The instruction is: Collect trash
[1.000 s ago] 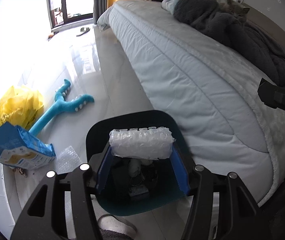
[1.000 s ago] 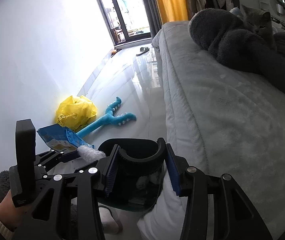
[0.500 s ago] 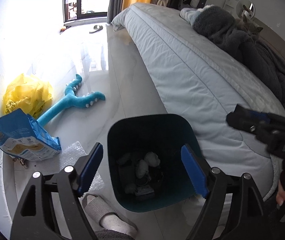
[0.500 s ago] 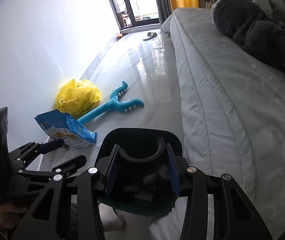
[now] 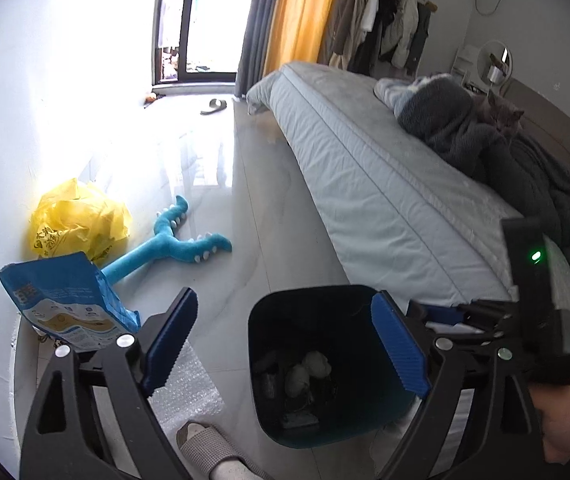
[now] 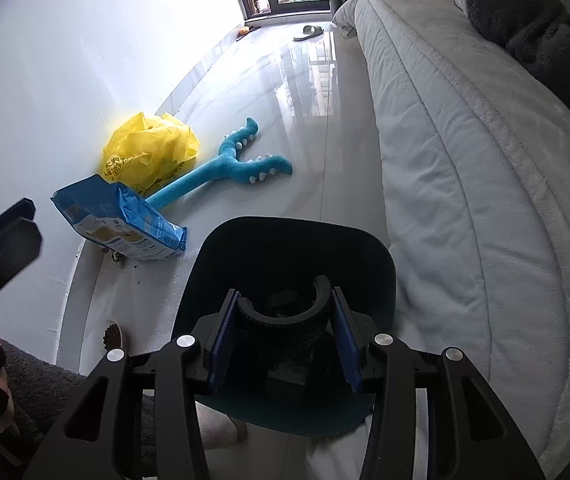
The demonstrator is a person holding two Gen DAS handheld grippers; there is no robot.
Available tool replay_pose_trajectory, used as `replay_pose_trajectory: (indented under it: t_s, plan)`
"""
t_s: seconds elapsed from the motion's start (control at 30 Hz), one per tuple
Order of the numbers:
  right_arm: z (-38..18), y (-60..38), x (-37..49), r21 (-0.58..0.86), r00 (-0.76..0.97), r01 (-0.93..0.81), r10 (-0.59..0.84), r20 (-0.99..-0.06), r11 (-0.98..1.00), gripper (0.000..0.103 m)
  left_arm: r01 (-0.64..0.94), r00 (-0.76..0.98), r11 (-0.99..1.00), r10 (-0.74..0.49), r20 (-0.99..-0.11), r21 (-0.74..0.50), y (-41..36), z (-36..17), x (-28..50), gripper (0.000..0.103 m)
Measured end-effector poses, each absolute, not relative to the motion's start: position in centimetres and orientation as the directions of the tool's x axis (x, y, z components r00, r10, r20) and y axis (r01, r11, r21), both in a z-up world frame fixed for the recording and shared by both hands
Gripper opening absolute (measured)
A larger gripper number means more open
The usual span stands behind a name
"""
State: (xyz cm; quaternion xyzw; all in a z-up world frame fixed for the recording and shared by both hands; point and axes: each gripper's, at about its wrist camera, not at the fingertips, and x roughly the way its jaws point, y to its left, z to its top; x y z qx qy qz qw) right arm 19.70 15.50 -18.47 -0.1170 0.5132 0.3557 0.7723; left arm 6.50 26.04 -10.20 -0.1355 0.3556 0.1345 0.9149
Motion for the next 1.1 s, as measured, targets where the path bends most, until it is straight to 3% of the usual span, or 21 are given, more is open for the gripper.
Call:
replay_pose_trajectory:
  t_s: [0.23, 0.3, 0.4, 0.73, 1.1]
  plan:
    - [-19.6, 16.4, 19.7, 0.174, 0.211, -0.665, 0.406, -0.889, 0.726, 0.053, -0.334, 0.756, 0.928, 0.161, -0.635, -0.163, 26.7, -8.4, 5.5, 0.095]
    - [-19.6, 16.5, 19.8, 0.172, 0.215, -0.661, 0.404, -0.889, 0.730, 0.066, -0.326, 0.769, 0.931, 0.159, -0.619, -0.166, 26.7, -7.7, 5.3, 0.095]
    - [-19.4, 16.6, 19.7, 0.165, 0.225, -0.662, 0.404, -0.887, 0.731, 0.071, -0.325, 0.768, 0.935, 0.173, -0.617, -0.143, 26.2, -7.1, 5.3, 0.096]
    - [-15.8, 14.4, 19.1, 0.138, 0.296, -0.685, 0.446, -0.845, 0.715, 0.075, -0.272, 0.827, 0.945, 0.134, -0.546, -0.180, 24.2, -4.3, 4.4, 0.096]
    - [-7.7, 4.7, 18.7, 0.143, 0.467, -0.636, 0.525, -0.711, 0.758, 0.077, -0.214, 0.860, 0.953, 0.079, -0.505, -0.215, 20.0, -2.7, 4.6, 0.096]
